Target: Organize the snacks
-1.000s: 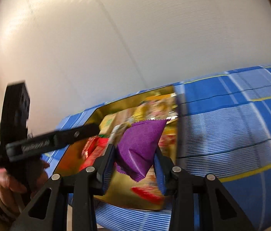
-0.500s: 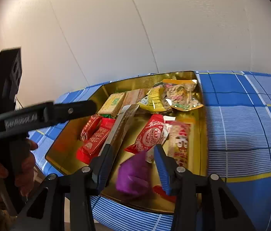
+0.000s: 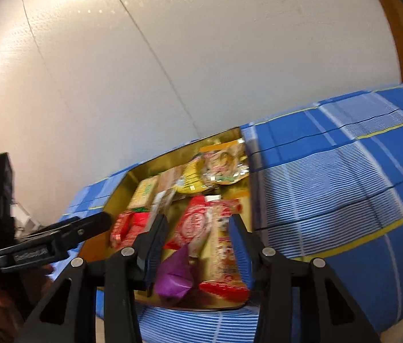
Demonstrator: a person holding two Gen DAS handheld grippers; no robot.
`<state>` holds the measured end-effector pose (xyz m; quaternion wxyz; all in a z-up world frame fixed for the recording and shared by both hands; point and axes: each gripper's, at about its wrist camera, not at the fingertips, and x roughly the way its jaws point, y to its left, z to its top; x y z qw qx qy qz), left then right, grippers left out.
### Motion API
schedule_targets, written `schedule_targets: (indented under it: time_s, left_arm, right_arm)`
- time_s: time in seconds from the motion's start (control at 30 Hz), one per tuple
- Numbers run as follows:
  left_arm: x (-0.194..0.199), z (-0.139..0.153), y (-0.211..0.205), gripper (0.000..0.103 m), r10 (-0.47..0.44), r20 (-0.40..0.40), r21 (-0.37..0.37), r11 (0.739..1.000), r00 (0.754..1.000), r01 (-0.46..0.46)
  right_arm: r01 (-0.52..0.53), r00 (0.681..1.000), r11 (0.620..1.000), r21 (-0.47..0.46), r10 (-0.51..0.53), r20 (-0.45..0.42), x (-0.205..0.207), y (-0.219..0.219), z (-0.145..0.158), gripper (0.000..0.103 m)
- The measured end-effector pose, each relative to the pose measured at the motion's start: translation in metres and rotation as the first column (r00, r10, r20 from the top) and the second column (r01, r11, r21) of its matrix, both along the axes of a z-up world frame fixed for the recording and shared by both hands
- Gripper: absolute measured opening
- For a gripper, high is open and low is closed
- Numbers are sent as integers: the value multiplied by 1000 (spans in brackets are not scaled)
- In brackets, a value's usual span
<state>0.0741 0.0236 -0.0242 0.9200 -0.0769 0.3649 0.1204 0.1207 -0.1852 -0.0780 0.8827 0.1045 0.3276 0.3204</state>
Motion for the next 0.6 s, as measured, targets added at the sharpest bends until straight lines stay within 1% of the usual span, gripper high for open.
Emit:
schedule_targets:
  time_s: [0.1,0.2,0.3,0.4,0.47,0.5,0.6]
  left_arm:
    - [-6,2,-8,103,2,8,31,1000,1000,-2]
    - [-16,5,-14,103,31,13,78,996,999,-32]
    - [-26,7,-16,103,38,13,113,993,999,-39]
    - [-45,9,-13,103,39,37,100,994,999,-43]
    - [-56,10,-9,103,64,56,97,993,996,-69]
    - [-64,11,-7,103,80,63,97,992,995,-85]
    - [-75,12,-3,103,74,55,92,993,996,-79]
  right_arm:
    - [46,999,998,-40,-44,29,-9,0,1,45]
    - [98,994,992,-75,-95,48,-22,-1,1,45]
    - [180,982,978,-102,-174,68,-40,-7,2,45]
    - [259,964,958,-126,-247,103,-57,-8,7,45]
    - [309,949,943,-126,-298,101,-71,-9,11,46]
    - [316,947,941,-122,-306,93,-73,-8,11,46]
    - [330,943,937,-115,-323,77,-94,-8,16,46]
